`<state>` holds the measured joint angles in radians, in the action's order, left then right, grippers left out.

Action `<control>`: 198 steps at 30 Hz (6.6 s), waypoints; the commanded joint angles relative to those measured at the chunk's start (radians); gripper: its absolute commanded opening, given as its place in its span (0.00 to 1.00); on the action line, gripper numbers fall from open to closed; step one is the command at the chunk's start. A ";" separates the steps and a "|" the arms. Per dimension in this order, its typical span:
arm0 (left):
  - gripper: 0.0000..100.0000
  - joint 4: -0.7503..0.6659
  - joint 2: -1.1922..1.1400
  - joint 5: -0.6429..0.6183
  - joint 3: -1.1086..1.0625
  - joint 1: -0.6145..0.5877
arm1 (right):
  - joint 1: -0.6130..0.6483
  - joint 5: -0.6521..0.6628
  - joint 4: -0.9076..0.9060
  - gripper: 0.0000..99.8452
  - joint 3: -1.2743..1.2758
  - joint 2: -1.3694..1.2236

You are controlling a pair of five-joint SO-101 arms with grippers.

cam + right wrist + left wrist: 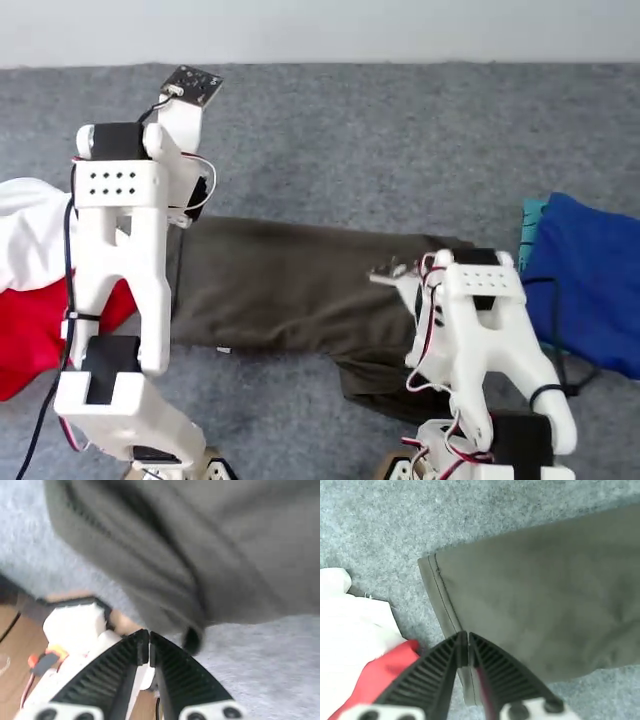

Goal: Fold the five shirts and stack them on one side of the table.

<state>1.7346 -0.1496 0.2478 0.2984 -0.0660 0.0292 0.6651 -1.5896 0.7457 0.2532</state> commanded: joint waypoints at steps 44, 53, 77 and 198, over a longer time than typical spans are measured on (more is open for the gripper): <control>0.02 0.017 0.041 0.008 -0.176 0.509 | -0.538 -0.044 -0.203 0.01 -0.358 0.625; 0.16 -0.063 0.037 0.008 -0.315 0.890 | -0.765 0.035 -0.203 0.01 -0.331 0.762; 0.24 -0.207 -0.373 0.009 -0.209 1.102 | -0.791 0.029 -0.203 0.01 -0.330 0.760; 0.21 -0.195 -0.470 -0.091 -0.084 0.588 | -0.788 0.029 -0.203 0.01 -0.328 0.760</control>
<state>1.5489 -0.5854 0.1573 0.2156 0.5324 -0.7503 0.6912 -1.7553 0.4342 1.0096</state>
